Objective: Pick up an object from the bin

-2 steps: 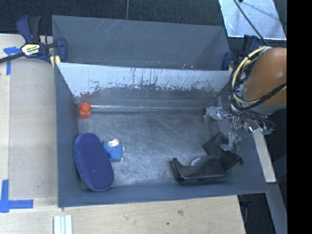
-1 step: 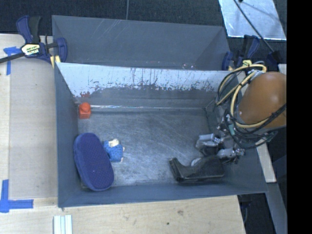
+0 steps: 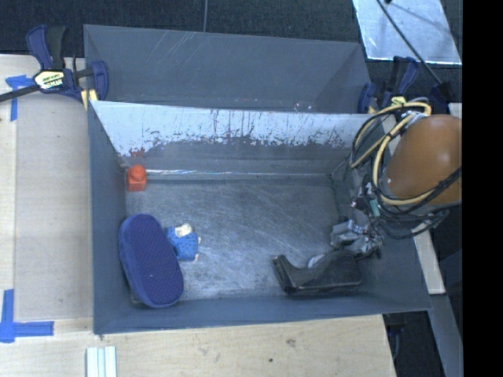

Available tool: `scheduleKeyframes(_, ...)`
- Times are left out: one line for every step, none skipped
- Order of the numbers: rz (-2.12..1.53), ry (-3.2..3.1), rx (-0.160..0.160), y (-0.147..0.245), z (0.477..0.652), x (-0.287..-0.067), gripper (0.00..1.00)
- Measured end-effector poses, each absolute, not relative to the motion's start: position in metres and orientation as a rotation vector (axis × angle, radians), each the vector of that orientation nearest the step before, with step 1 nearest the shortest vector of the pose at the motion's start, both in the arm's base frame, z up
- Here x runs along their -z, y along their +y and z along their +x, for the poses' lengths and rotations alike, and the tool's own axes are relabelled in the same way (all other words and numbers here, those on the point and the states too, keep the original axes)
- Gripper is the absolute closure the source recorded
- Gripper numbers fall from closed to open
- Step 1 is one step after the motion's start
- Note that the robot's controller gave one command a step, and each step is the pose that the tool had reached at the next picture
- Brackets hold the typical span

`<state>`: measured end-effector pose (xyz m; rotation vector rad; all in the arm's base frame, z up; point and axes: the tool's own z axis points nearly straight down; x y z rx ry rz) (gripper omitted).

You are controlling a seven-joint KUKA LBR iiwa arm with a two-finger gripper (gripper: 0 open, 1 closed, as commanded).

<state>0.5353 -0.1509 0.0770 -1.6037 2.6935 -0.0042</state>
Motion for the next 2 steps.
scheduleKeyframes(-1.596, 2.696, 0.012, -0.144, 0.527, -0.158, 1.00)
scheduleKeyframes(-1.592, 2.703, 0.004, -0.136, 0.513, -0.255, 1.00)
